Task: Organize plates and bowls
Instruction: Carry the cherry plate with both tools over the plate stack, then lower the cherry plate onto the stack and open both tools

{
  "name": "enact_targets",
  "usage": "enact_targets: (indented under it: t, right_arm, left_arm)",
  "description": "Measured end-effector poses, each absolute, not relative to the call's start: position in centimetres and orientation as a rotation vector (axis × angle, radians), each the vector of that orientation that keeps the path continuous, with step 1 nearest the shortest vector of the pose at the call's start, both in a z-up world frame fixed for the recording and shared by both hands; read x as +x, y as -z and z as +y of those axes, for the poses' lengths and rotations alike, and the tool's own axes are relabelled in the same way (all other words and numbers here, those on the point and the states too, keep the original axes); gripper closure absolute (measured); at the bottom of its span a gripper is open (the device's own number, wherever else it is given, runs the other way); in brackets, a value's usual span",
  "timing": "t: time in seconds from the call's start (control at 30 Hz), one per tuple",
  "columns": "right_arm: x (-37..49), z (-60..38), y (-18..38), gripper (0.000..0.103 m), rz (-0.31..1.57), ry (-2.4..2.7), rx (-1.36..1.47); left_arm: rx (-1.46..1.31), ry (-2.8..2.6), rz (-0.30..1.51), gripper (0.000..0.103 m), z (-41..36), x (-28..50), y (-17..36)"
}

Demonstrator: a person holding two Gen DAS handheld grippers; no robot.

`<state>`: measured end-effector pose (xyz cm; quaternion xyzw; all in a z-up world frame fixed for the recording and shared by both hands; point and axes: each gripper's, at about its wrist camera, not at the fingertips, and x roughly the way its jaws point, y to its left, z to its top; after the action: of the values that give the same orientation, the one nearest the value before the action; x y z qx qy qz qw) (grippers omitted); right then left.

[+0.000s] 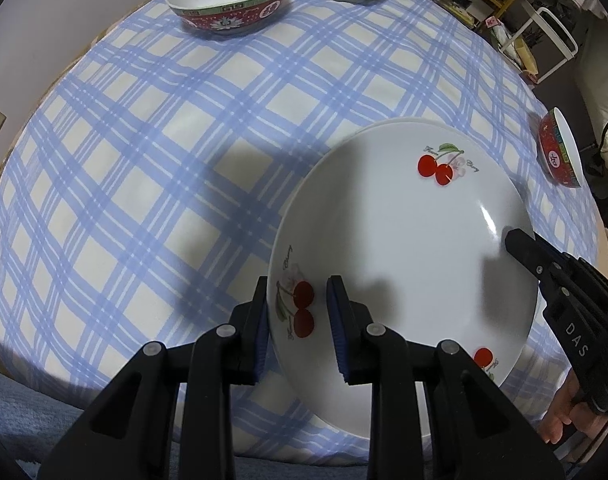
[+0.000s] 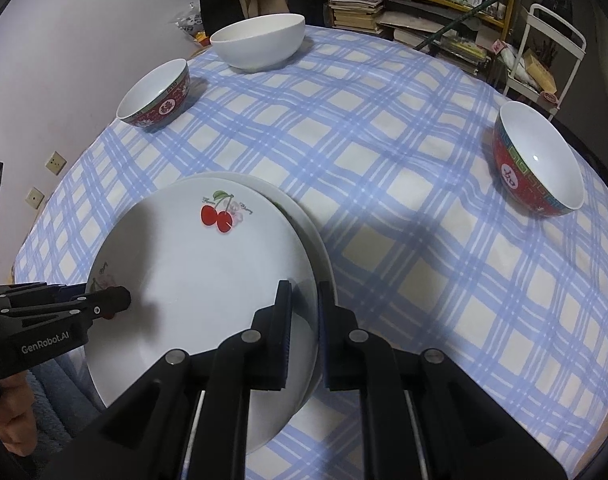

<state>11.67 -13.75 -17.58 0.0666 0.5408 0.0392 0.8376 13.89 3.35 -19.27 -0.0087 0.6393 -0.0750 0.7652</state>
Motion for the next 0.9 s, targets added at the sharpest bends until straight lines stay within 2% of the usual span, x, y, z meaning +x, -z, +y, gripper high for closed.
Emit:
enact_targets:
  t: [0.9]
  right_arm:
    - [11.8,-13.3,16.8,0.088,1.094,-0.054,0.063]
  left_arm:
    - [0.041,0.152,1.354,0.076,2.5,13.8,18.7]
